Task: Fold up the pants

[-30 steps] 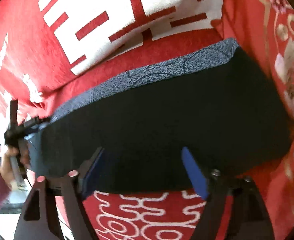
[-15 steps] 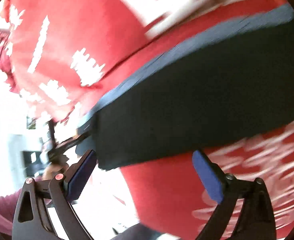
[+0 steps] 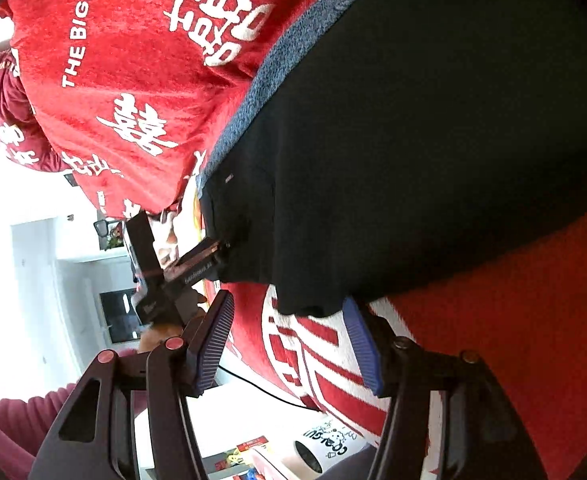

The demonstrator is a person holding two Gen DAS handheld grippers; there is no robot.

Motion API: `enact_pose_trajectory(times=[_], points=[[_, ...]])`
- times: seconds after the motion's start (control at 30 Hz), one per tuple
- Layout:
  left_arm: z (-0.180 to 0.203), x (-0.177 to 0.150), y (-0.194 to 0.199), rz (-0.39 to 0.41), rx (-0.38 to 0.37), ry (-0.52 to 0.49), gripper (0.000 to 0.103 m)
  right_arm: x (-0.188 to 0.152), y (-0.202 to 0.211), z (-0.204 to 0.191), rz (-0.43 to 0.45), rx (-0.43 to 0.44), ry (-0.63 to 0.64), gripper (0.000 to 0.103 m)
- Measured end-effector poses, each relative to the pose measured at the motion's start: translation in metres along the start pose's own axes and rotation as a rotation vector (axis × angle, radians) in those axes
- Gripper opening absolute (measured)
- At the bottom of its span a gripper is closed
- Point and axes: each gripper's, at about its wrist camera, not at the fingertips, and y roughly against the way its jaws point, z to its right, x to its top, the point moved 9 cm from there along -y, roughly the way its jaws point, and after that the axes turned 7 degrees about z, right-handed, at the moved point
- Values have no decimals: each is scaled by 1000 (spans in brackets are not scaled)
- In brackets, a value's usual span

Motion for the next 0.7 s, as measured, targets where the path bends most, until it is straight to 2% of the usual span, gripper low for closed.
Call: enact_pose_trajectory(times=[0.13, 0.17, 0.2, 0.23, 0.3, 0.4, 0.43, 0.5, 0.57, 0.6, 0.67, 0.7], points=[[0, 2, 3, 17, -10, -5, 103, 9, -4, 7, -6, -10, -37, 60], [0, 3, 4, 11, -15, -7, 103, 12, -6, 9, -1, -11, -51, 45], [-1, 3, 4, 6, -18, -9, 103, 14, -6, 11, 4, -34, -65, 16], [-1, 2, 5, 1, -23, -14, 103, 17, -3, 11, 9, -50, -65, 13], [-5, 1, 4, 4, -32, -16, 103, 16, 7, 1, 37, -33, -28, 12], [-5, -2, 3, 21, -20, -28, 103, 4, 11, 4, 32, -123, 64, 8], [-4, -2, 3, 21, -11, -28, 103, -1, 9, 14, 21, -146, 47, 7], [-4, -3, 5, 4, -1, -18, 103, -12, 6, 40, -5, -191, -18, 0], [-3, -4, 7, -32, 20, -15, 103, -19, 15, 48, -4, -183, -53, 0], [-3, -5, 9, -44, 28, -16, 103, -22, 21, 46, -12, -195, -34, 5], [6, -5, 19, -59, 21, 1, 103, -26, 36, 37, -22, -200, 24, 5], [13, -5, 25, -56, 7, 7, 103, -25, 43, 35, -19, -223, 51, 12]])
